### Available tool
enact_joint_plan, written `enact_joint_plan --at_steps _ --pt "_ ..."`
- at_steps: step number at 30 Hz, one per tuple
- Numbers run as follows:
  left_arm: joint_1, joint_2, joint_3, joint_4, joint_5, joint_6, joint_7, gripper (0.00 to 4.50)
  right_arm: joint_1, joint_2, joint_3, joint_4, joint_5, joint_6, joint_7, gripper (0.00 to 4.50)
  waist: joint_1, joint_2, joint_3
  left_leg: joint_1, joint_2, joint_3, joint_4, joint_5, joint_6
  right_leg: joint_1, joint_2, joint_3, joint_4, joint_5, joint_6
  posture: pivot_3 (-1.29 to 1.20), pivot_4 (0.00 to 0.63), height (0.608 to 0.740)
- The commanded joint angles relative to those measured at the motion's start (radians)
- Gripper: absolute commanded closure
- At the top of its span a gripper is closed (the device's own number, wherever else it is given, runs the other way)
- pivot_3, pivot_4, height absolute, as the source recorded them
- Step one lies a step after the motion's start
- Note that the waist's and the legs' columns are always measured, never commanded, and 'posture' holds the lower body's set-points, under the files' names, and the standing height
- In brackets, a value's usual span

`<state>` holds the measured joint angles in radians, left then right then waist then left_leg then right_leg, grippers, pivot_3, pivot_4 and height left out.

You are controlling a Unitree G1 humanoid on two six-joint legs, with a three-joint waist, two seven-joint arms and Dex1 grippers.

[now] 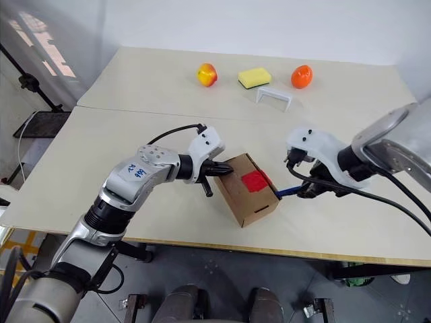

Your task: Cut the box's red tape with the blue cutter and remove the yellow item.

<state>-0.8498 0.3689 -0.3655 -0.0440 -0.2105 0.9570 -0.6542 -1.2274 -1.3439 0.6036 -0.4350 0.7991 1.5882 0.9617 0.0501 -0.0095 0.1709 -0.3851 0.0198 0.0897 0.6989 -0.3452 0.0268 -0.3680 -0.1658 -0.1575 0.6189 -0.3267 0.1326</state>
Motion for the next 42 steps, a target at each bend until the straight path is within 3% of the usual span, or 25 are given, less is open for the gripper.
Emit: enact_joint_plan --at_steps 1,7,12,17,22,24,30,32,33,35,40,42 --pt "0.054 0.010 -0.053 0.089 0.048 0.049 0.023 4.50 0.011 -0.118 -0.108 -0.010 -0.016 -0.094 0.136 4.34 0.003 0.000 0.000 0.000 0.000 0.000 0.000 0.000 0.000 0.000 0.000 0.000 0.000 0.000 0.000 0.00 0.150 0.740" --pt "0.060 0.018 -0.038 0.095 0.043 0.029 0.011 4.50 0.141 -0.140 -0.357 0.192 -0.059 -0.169 0.113 4.34 -0.004 0.000 0.000 0.002 0.001 0.000 0.000 0.000 0.001 0.005 0.000 0.000 -0.005 0.001 0.003 0.00 0.150 0.740" --pt "0.068 -0.002 0.034 0.095 0.003 -0.100 -0.037 4.50 0.511 0.133 -0.776 0.474 -0.180 -0.455 -0.161 4.34 -0.007 -0.003 -0.002 0.011 0.002 0.001 -0.004 0.000 0.001 0.013 0.000 0.000 -0.008 0.002 0.003 0.00 0.150 0.740" --pt "0.066 0.003 0.129 0.050 -0.100 -0.118 -0.130 4.50 0.717 0.358 -0.914 0.641 -0.237 -0.683 -0.249 4.34 -0.003 0.001 0.001 0.007 -0.002 0.002 -0.005 0.001 0.001 0.008 0.000 -0.001 -0.007 0.002 0.004 0.00 0.150 0.740" --pt "0.078 0.046 0.197 -0.008 -0.191 -0.053 -0.202 4.50 0.819 0.409 -0.924 0.673 -0.262 -0.724 -0.237 4.34 -0.018 0.010 0.004 -0.007 -0.006 0.004 -0.004 0.001 0.002 -0.008 0.001 0.000 -0.003 0.002 0.004 0.00 0.150 0.740" --pt "0.101 0.103 0.248 -0.069 -0.281 0.048 -0.252 4.50 0.885 0.414 -0.929 0.636 -0.262 -0.737 -0.221 3.61 -0.022 0.009 0.005 -0.006 -0.006 0.003 -0.005 0.002 0.001 -0.007 0.001 -0.001 -0.002 0.002 0.004 0.00 0.150 0.740" --pt "0.215 0.242 0.374 -0.251 -0.484 0.271 -0.289 4.50 1.041 0.320 -1.044 0.362 -0.192 -0.697 -0.132 2.16 -0.025 0.014 0.008 -0.006 -0.005 0.003 -0.005 0.002 0.002 -0.008 0.000 0.002 -0.002 0.002 0.004 0.00 0.150 0.740" --pt "0.242 0.270 0.373 -0.288 -0.508 0.305 -0.285 4.50 1.055 0.277 -1.044 0.324 -0.208 -0.700 -0.115 1.32 -0.024 0.014 0.008 -0.005 -0.004 0.003 -0.003 0.002 0.002 -0.006 0.000 0.003 -0.002 0.002 0.005 0.00 0.150 0.740" --pt "0.253 0.280 0.368 -0.300 -0.516 0.314 -0.284 4.50 1.049 0.259 -1.031 0.313 -0.221 -0.701 -0.114 1.21 -0.024 0.013 0.008 -0.005 -0.004 0.003 -0.002 0.002 0.002 -0.006 0.000 0.002 -0.002 0.002 0.005 0.00 0.150 0.740" --pt "0.276 0.286 0.341 -0.305 -0.505 0.302 -0.268 4.50 0.999 0.231 -0.971 0.279 -0.230 -0.690 -0.114 0.57 -0.024 0.012 0.009 -0.004 -0.004 0.002 -0.002 0.002 0.002 -0.005 0.000 0.002 -0.001 0.002 0.004 0.00 0.150 0.740" --pt "0.291 0.276 0.220 -0.254 -0.412 0.203 -0.228 4.50 0.784 0.238 -0.719 0.298 -0.331 -0.717 -0.109 0.57 -0.027 0.012 0.009 -0.004 -0.005 0.004 -0.002 0.002 0.002 -0.006 0.000 0.004 -0.001 0.002 0.004 0.00 0.150 0.740" --pt "0.280 0.229 0.179 -0.187 -0.347 0.120 -0.181 4.50 0.679 0.268 -0.559 0.325 -0.407 -0.746 -0.068 0.96 -0.026 0.012 0.009 -0.004 -0.005 0.004 -0.003 0.002 0.001 -0.007 0.001 0.003 -0.001 0.002 0.004 0.00 0.150 0.740"
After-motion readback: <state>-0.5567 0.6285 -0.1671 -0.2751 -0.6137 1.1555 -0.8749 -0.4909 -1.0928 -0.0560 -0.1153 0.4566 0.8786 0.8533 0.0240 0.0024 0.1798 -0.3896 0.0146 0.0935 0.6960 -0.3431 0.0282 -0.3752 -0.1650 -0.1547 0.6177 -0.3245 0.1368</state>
